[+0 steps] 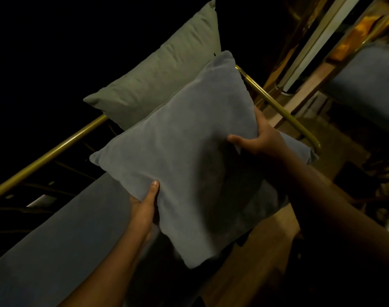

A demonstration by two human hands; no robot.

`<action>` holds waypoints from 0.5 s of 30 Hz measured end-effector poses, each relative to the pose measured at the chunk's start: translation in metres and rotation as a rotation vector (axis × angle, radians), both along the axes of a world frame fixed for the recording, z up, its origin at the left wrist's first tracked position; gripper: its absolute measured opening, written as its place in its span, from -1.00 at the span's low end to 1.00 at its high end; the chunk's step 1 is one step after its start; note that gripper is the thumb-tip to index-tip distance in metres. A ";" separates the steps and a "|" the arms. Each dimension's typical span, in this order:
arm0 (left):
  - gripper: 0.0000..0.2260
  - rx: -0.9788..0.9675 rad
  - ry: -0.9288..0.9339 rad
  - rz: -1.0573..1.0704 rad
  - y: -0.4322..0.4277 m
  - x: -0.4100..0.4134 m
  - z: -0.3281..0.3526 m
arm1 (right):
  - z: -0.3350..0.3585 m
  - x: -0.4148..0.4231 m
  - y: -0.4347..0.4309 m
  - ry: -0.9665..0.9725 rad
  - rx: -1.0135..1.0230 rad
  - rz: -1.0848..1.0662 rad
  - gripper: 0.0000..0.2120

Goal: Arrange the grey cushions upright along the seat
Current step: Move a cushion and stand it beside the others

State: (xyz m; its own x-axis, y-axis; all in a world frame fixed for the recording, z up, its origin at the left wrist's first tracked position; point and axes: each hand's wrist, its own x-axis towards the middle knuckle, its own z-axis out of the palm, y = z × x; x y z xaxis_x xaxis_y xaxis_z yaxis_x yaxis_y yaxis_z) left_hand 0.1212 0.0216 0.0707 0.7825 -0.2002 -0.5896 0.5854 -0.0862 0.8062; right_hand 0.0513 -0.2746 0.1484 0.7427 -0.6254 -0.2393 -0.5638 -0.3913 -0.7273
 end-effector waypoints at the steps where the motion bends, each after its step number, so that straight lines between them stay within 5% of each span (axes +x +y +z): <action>1: -0.16 0.025 -0.049 0.009 0.011 -0.001 0.004 | 0.003 -0.002 0.009 0.039 -0.036 0.027 0.11; 4: -0.19 0.095 -0.133 0.062 0.053 0.000 0.018 | 0.009 -0.010 0.054 0.111 -0.079 0.065 0.13; 11: -0.16 0.265 -0.198 0.195 0.198 -0.005 0.033 | -0.011 -0.014 0.196 -0.111 0.135 0.226 0.10; 15: -0.28 0.336 -0.146 0.331 0.287 -0.016 0.025 | -0.043 -0.001 0.284 -0.010 0.235 0.320 0.13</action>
